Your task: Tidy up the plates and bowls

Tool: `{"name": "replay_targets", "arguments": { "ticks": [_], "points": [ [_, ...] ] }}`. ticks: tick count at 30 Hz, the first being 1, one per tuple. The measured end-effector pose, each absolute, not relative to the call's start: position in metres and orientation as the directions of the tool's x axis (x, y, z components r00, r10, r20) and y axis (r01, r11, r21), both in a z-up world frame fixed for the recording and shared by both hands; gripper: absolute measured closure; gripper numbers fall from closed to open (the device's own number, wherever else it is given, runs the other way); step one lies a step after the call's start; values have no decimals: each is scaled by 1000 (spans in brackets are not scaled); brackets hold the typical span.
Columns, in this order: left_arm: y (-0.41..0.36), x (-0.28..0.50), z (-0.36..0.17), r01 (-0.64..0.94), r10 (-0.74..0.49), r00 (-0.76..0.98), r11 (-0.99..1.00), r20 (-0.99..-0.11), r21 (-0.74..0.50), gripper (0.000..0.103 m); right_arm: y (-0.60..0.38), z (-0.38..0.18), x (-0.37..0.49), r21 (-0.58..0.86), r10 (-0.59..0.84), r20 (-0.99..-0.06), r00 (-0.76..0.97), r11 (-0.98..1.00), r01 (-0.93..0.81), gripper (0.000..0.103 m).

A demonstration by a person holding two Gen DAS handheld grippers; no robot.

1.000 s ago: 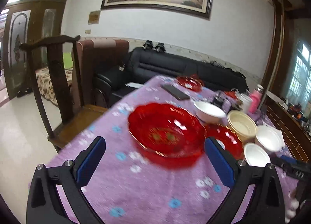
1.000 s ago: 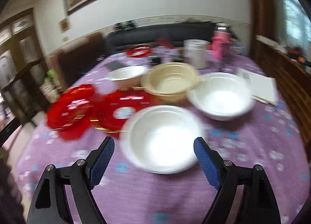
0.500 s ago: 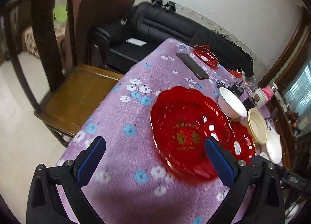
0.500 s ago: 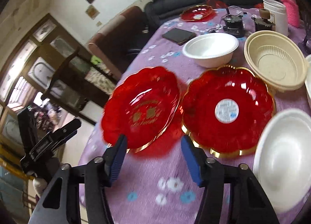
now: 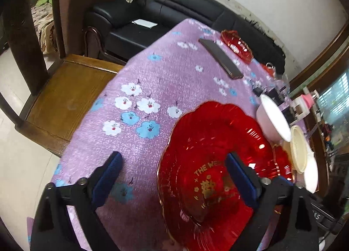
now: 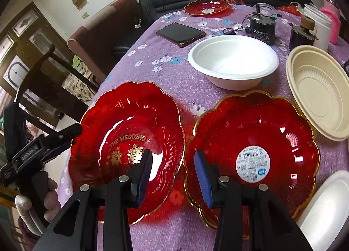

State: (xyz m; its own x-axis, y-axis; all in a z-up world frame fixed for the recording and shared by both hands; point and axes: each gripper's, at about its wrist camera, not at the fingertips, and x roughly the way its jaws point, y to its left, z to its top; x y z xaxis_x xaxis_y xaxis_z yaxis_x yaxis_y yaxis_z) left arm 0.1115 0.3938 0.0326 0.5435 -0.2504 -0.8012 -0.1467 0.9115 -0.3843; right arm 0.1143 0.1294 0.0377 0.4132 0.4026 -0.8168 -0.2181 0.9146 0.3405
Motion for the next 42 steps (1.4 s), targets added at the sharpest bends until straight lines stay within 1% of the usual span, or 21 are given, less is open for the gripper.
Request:
{"name": "replay_targets", "arguments": {
  "ticks": [1, 2, 3, 4, 6, 7, 13, 19, 23, 28, 35, 39, 41, 42],
  "points": [
    [391, 115, 29, -140, -253, 527, 916, -812, -377, 58, 133, 37, 115, 331, 399, -820, 411, 916, -228, 67],
    [388, 118, 24, -134, -261, 498, 919, -827, -371, 74, 135, 35, 115, 319, 389, -826, 407, 919, -231, 73],
    [386, 121, 19, -150, -238, 472, 927, -849, -343, 81, 137, 34, 116, 301, 370, -832, 413, 927, -226, 78],
    [386, 121, 17, -161, -224, 474, 929, -851, -334, 85, 137, 33, 116, 293, 362, -834, 417, 930, -222, 80],
    [389, 119, 17, -164, -229, 488, 924, -842, -347, 86, 133, 34, 117, 296, 361, -830, 425, 931, -213, 91],
    [391, 116, 18, -175, -230, 494, 918, -839, -355, 86, 132, 34, 116, 305, 370, -826, 426, 928, -213, 93],
    [394, 93, 43, -178, -172, 566, 929, -806, -323, 86, 141, 46, 102, 283, 371, -806, 462, 926, -249, 94],
    [405, 62, 59, -211, -134, 599, 925, -790, -316, 86, 148, 51, 84, 334, 431, -795, 428, 898, -285, 93],
    [409, 44, 50, -239, -110, 589, 922, -801, -303, 86, 157, 42, 74, 342, 443, -803, 398, 890, -301, 93],
    [419, 36, 27, -277, -119, 548, 908, -828, -314, 86, 163, 28, 65, 338, 435, -821, 371, 892, -299, 93],
    [415, 33, 21, -285, -100, 553, 910, -827, -300, 85, 163, 31, 65, 312, 416, -825, 383, 900, -306, 93],
    [418, 30, 20, -296, -126, 560, 893, -819, -340, 75, 160, 31, 66, 352, 443, -814, 375, 890, -289, 91],
    [418, 26, 25, -298, -129, 574, 887, -809, -353, 65, 161, 35, 63, 330, 433, -808, 399, 894, -303, 91],
    [418, 22, 28, -298, -124, 584, 887, -802, -353, 54, 160, 38, 60, 315, 427, -801, 420, 897, -311, 91]
  ]
}}
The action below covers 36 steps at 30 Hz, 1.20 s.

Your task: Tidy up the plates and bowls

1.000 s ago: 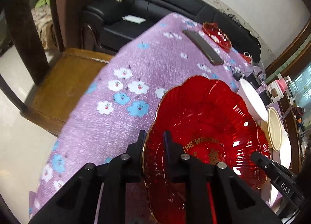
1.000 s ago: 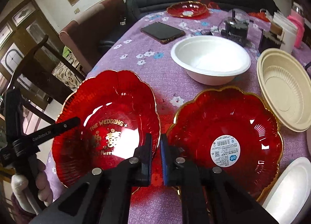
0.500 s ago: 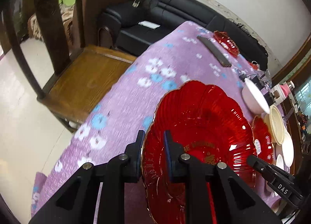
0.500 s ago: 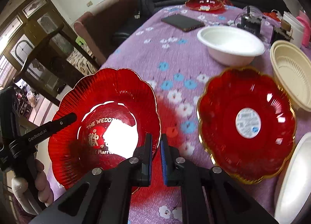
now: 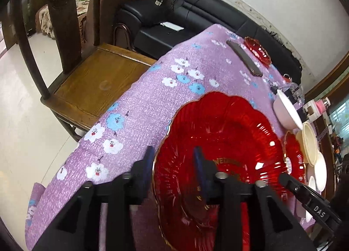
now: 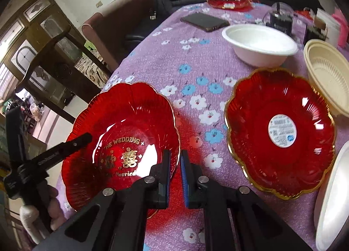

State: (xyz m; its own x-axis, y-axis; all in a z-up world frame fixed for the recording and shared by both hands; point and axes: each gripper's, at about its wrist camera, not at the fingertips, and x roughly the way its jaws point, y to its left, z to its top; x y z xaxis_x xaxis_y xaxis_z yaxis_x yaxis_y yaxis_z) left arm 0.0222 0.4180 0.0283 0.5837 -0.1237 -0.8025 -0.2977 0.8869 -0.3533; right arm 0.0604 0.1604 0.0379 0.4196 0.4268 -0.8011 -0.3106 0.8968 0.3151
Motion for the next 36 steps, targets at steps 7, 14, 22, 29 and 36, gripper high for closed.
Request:
{"name": "replay_targets", "arguments": {
  "ticks": [7, 14, 22, 29, 36],
  "points": [
    [418, -9, 62, -344, 2, 655, 891, -756, -295, 35, 143, 58, 37, 277, 416, -758, 502, 903, -329, 91],
    [384, -52, 109, -312, 118, 762, 929, -637, -201, 20, 113, 76, -9, 210, 385, -682, 622, 918, -338, 61],
    [332, -72, 122, -226, 74, 793, 958, -605, -179, 19, 76, 65, -39, 250, 401, -678, 616, 914, -321, 51],
    [303, -88, 123, -165, 10, 798, 965, -603, -204, 19, 46, 41, -40, 432, 528, -676, 515, 849, -305, 51],
    [278, -96, 123, -114, -11, 789, 980, -615, -164, 19, 17, 46, -57, 514, 580, -624, 524, 809, -284, 51]
  ]
}}
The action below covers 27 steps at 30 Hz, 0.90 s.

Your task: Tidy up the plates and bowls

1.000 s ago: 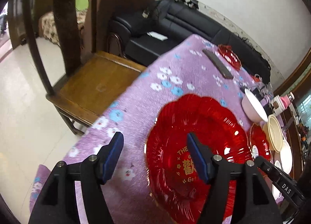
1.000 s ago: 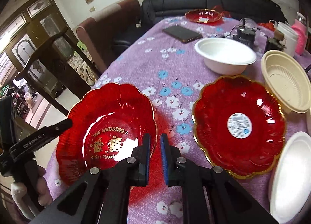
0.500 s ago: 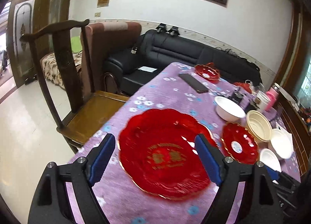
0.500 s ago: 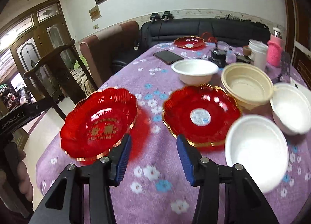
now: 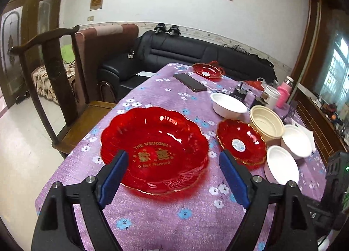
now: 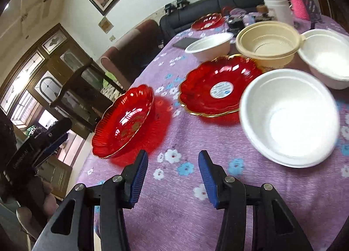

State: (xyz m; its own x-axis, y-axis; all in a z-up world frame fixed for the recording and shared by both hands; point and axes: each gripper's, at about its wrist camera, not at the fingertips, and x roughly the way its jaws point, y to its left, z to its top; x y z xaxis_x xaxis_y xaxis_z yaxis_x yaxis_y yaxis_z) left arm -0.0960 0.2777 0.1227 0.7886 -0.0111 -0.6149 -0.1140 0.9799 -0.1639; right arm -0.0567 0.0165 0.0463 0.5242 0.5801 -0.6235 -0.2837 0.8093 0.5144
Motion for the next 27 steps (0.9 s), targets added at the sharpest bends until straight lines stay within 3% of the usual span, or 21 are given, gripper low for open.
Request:
{"name": "replay_targets", "arguments": {
  "ticks": [6, 11, 14, 16, 17, 18, 21, 27],
  "points": [
    [267, -95, 118, -92, -29, 780, 983, -625, -160, 18, -44, 60, -79, 488, 475, -599, 645, 855, -176, 51],
    [253, -91, 111, -65, -59, 762, 984, -645, -166, 18, -88, 57, -54, 329, 151, -694, 704, 936, 124, 51],
    [246, -92, 109, -48, -70, 753, 986, -655, -160, 18, -99, 35, -26, 374, 193, -744, 640, 913, 159, 51],
    [244, -93, 109, -45, -67, 750, 987, -658, -152, 18, -104, 20, -10, 453, 270, -747, 608, 876, 166, 60],
    [244, -93, 109, -46, -63, 750, 988, -658, -148, 18, -106, 13, -5, 483, 301, -748, 591, 858, 174, 78],
    [243, -93, 110, -48, -59, 751, 989, -658, -143, 18, -109, 6, -3, 513, 328, -747, 578, 838, 187, 89],
    [244, -92, 110, -57, -46, 752, 989, -658, -134, 18, -117, 5, -8, 540, 344, -727, 594, 821, 186, 94],
    [245, -85, 102, -58, -63, 732, 986, -678, -154, 18, -145, 22, -28, 441, 216, -752, 623, 867, 231, 94]
  ]
}}
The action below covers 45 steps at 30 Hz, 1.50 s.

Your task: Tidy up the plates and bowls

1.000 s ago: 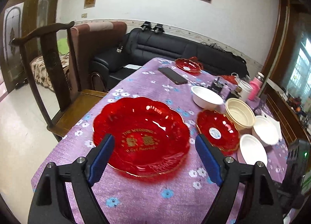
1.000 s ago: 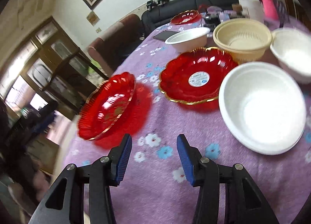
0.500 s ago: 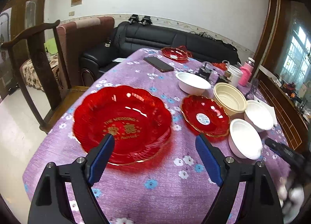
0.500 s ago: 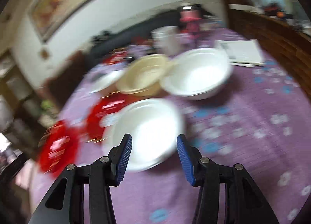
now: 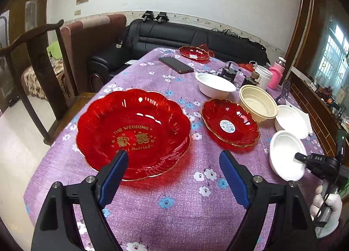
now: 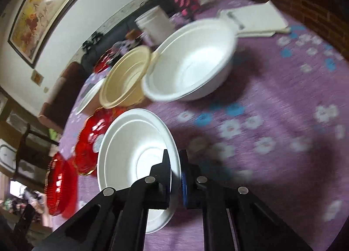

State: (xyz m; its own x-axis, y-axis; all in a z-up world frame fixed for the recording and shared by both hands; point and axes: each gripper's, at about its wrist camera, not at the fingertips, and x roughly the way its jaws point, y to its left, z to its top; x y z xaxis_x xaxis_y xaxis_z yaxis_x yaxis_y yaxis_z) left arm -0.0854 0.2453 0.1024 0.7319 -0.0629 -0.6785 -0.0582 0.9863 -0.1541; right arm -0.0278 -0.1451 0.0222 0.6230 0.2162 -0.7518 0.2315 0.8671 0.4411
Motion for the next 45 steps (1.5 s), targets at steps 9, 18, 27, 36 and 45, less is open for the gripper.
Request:
{"name": "replay_targets", "arguments": {
  "ticks": [9, 18, 27, 36, 45],
  "points": [
    [239, -77, 99, -38, -75, 723, 988, -687, -148, 18, -154, 56, -45, 407, 158, -718, 678, 886, 224, 90],
    [255, -58, 113, -45, -98, 723, 981, -683, -188, 18, -100, 88, -32, 325, 142, -667, 731, 939, 114, 61],
    [268, -46, 114, -57, -99, 723, 978, -684, -201, 18, -149, 87, -49, 269, -122, -668, 734, 880, 392, 61],
    [251, -2, 132, -11, -146, 718, 975, -680, -222, 18, -73, 93, -9, 487, 307, -603, 736, 873, 35, 41],
    [234, 77, 107, 2, -246, 597, 952, -763, -305, 19, 2, 46, 67, 346, 266, -720, 640, 938, -1, 41]
  ]
}}
